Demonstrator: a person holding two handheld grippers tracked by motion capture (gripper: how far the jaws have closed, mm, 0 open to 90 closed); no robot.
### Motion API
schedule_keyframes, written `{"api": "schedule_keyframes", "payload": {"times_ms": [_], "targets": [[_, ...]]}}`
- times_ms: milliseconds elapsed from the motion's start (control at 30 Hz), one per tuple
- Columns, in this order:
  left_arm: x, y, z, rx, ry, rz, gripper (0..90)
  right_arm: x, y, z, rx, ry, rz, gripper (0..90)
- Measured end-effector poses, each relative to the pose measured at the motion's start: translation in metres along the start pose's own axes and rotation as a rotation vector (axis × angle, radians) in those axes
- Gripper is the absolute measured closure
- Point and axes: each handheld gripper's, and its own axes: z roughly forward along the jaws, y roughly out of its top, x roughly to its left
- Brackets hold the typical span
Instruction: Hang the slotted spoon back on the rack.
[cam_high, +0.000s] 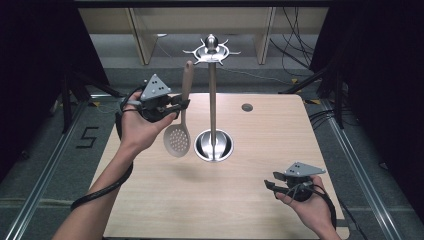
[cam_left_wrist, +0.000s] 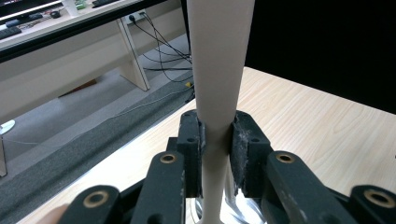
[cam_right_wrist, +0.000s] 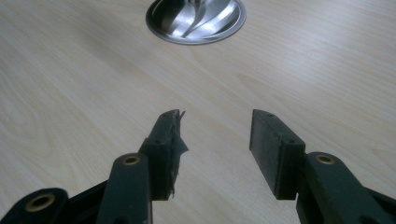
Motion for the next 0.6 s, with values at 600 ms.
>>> {"api": "schedule_keyframes", "payload": {"times_ms": [600], "targets": [[0.0015, 0.004, 0.0048, 0.013, -0.003, -0.004, 74.6, -0.0001, 0.0, -0.0002, -0.001, 0.0, -0.002, 53.6]]}}
